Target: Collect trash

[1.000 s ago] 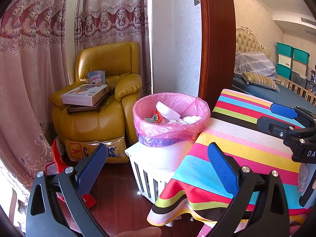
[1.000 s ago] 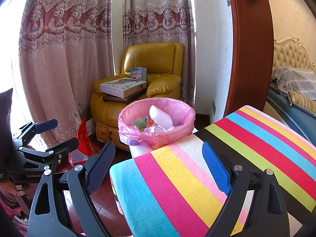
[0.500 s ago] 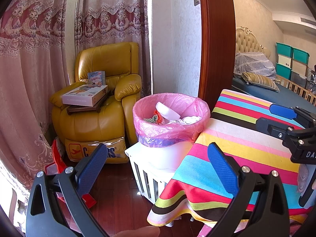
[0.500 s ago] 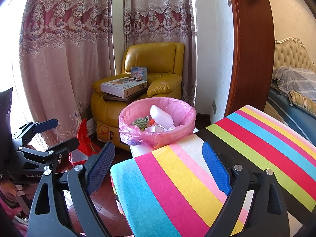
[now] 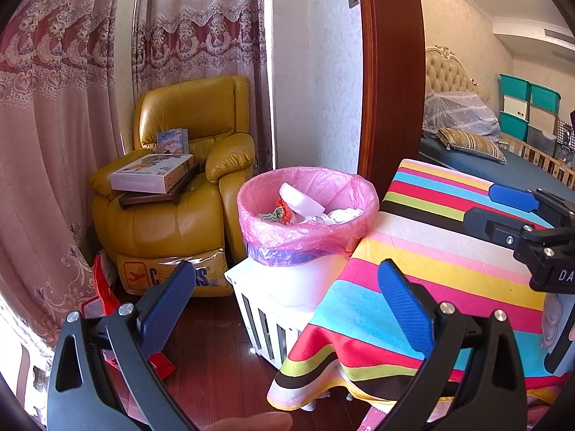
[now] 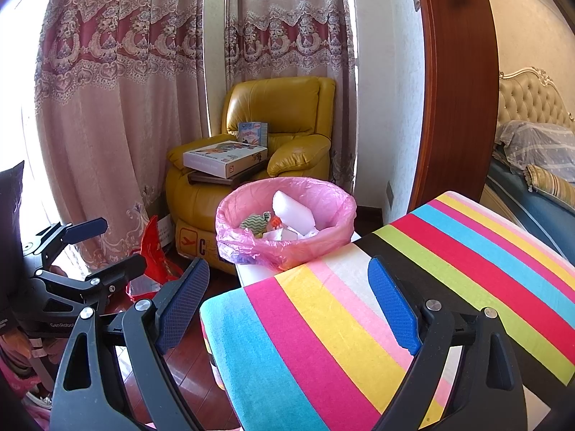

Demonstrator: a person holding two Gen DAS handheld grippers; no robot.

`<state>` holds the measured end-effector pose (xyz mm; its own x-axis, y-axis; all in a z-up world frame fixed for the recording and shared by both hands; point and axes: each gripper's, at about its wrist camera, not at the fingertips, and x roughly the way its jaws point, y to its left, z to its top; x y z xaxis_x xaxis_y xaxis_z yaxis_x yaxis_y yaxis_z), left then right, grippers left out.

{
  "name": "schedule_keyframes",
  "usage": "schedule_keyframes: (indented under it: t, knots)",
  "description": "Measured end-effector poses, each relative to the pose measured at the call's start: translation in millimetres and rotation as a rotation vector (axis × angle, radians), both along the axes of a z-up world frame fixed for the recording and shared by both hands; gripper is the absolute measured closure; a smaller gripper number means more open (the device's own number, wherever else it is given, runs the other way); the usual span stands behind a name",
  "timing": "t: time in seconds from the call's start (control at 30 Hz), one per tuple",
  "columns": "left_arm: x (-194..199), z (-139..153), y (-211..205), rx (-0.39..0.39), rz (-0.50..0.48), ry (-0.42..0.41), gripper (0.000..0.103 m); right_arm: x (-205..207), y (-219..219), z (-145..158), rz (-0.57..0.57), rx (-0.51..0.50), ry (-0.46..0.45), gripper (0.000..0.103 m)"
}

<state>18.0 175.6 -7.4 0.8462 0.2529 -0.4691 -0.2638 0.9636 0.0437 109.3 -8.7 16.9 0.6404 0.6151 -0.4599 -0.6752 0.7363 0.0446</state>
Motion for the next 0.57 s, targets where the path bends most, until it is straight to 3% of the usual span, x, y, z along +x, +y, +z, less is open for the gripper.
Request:
schedule_keyframes:
  t: [0.3,0.57]
  knots:
    - [-2,2,-7,0.030,0.032,-0.022,0.005,0,-4,1,-0.003,0.000,0.001,0.018]
    - [4,5,-17,0.004,-0.004,-0.001,0.005,-3,-30,0,-0.063,-0.028,-0.014,0.018]
